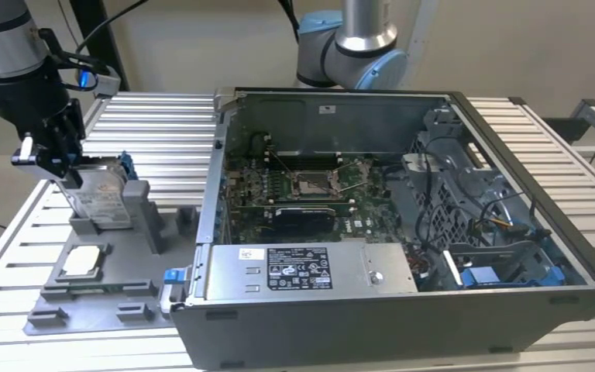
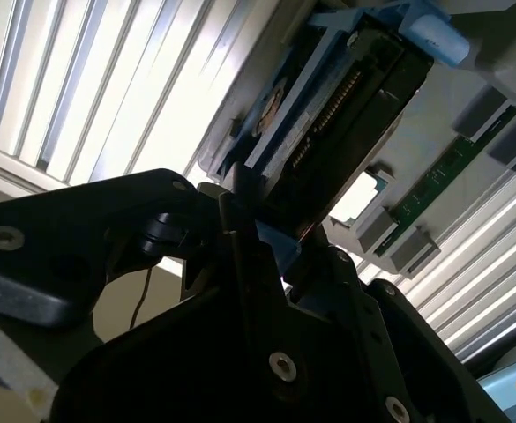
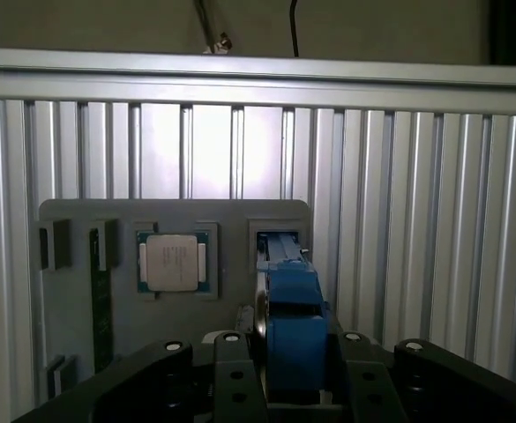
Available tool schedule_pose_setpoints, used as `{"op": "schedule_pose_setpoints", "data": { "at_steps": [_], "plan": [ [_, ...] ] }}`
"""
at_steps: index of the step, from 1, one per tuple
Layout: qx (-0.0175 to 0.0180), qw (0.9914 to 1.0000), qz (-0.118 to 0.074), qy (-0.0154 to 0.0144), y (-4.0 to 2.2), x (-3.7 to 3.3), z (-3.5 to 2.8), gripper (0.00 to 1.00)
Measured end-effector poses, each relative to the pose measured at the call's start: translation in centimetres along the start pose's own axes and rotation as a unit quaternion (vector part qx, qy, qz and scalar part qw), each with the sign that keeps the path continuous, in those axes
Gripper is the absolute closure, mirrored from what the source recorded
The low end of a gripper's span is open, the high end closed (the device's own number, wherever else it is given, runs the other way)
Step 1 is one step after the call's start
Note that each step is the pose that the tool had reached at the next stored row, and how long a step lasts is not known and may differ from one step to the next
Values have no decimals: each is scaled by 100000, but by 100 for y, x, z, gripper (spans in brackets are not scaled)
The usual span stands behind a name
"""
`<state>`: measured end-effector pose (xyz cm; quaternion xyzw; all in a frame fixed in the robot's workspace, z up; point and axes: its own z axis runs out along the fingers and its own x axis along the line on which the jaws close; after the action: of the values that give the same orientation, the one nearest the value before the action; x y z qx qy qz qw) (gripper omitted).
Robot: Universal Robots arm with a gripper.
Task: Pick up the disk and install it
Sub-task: 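Pick up the disk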
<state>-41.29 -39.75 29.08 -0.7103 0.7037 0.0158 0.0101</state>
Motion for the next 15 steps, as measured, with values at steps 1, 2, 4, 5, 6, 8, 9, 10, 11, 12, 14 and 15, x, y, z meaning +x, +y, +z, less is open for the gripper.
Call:
{"op": "schedule_pose_setpoints", "data": {
  "at_steps": [1, 2, 4, 5, 6, 8, 9, 10, 11, 12, 14, 15],
  "plan": [
    [-4, 100000, 1, 15, 0, 0, 0, 100],
    [-8, 100000, 2, 33, 0, 0, 0, 100],
    [-22, 100000, 2, 47, 0, -1, -7, 100],
    [-23, 100000, 5, 47, 0, -1, -15, 100],
    [-16, 100000, 4, 41, 0, -1, -21, 100],
    [-22, 100000, 4, 40, 0, -2, -38, 100],
    [-22, 100000, 5, 41, 0, -2, -46, 100],
    [-26, 100000, 4, 43, 1, -2, -52, 100],
    [-18, 100000, 3, 44, 1, -2, -57, 100],
    [-19, 100000, 2, 45, 1, -2, -61, 100],
    [-23, 100000, 3, 48, 1, -3, -80, 100],
    [-20, 100000, 5, 48, 1, -4, -94, 100]
  ]
}}
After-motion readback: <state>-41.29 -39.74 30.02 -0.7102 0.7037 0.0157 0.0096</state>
